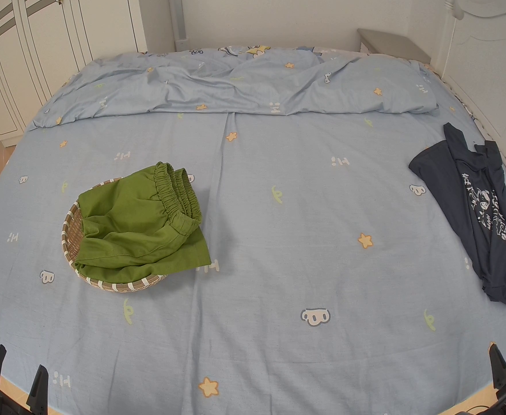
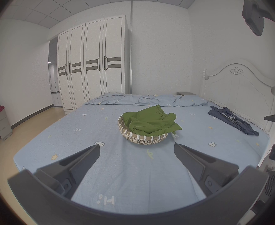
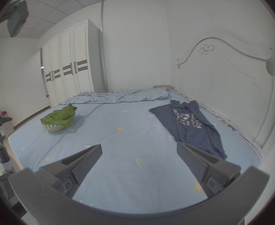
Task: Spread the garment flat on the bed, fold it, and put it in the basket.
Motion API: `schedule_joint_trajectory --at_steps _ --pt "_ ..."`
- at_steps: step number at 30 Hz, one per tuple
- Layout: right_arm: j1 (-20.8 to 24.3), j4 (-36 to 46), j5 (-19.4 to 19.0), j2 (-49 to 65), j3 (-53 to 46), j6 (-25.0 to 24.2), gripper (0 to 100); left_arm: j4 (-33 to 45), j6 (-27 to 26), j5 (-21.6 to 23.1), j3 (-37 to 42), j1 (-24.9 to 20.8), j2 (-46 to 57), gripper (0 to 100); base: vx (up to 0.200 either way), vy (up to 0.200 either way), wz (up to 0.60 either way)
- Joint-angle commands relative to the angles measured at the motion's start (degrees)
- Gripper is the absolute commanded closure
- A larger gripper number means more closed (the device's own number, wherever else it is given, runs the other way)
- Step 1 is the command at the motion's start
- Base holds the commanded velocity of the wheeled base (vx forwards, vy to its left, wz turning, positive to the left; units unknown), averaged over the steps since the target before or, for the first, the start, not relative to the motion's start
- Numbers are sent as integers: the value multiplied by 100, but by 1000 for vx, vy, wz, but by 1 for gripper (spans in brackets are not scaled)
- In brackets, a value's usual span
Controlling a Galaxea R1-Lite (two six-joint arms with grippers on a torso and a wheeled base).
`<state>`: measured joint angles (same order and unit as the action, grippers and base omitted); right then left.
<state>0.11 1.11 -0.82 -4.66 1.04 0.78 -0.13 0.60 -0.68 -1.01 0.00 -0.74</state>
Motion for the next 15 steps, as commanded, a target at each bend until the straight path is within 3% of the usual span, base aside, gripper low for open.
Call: schedule_joint_trajectory --at_steps 1,3,15 --pt "-46 -85 -15 466 -104 -60 0 -4 2 -2 101 0 74 0 0 0 0" --pt "-55 -120 319 448 -95 -201 0 -4 2 -2 101 0 74 0 0 0 0" --pt "-29 -93 161 439 -95 -104 0 -4 2 -2 101 0 74 0 0 0 0"
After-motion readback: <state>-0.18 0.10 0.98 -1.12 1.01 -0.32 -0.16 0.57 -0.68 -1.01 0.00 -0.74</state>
